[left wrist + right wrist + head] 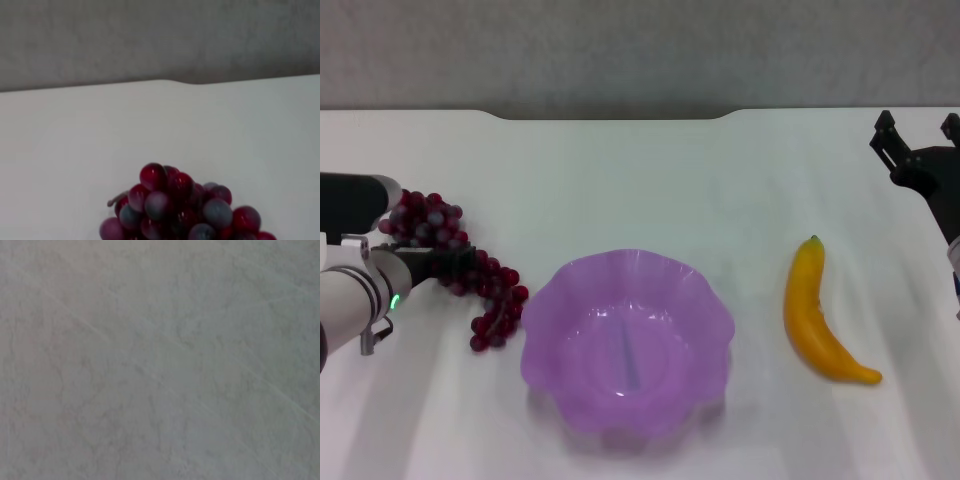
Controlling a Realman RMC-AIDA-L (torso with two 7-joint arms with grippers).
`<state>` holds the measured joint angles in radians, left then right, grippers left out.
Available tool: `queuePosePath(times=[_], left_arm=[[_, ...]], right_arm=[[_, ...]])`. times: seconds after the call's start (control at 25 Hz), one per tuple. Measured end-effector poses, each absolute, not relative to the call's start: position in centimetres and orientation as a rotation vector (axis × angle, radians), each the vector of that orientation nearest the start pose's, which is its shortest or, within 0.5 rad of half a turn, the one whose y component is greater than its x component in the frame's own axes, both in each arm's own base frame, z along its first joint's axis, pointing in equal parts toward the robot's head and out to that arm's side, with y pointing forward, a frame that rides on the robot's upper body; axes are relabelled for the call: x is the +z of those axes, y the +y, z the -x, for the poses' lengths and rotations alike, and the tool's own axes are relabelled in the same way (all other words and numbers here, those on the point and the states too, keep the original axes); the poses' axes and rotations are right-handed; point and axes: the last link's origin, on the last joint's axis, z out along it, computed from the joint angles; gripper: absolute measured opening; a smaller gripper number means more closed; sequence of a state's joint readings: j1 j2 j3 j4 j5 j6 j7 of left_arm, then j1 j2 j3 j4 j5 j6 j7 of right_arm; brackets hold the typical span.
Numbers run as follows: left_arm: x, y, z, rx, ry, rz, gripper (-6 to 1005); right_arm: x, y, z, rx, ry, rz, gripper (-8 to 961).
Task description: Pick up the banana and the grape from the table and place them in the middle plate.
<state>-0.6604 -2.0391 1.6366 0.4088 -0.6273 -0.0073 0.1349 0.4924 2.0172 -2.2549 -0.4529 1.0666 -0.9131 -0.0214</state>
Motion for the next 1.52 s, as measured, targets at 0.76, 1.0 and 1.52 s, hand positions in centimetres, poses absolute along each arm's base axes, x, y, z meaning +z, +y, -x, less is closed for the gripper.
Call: queuePosePath(times=[0.76, 1.0, 1.52], left_arm=[[-3.56, 42.71, 31.45, -0.084, -1.024, 1.776, 823], [-3.46, 42.75, 31.51, -0.083, -1.018, 1.775, 576], [-3.30, 42.82, 31.42, -0.102, -0.996, 1.767, 146]], right_arm=[[-0.82, 38.44, -28.71, 0.735, 0.651, 1.515, 885], [-0.82, 38.44, -28.64, 0.738, 0.649, 1.516, 885], [-0.85, 38.44, -28.71, 0.734, 0.652, 1.518, 885]])
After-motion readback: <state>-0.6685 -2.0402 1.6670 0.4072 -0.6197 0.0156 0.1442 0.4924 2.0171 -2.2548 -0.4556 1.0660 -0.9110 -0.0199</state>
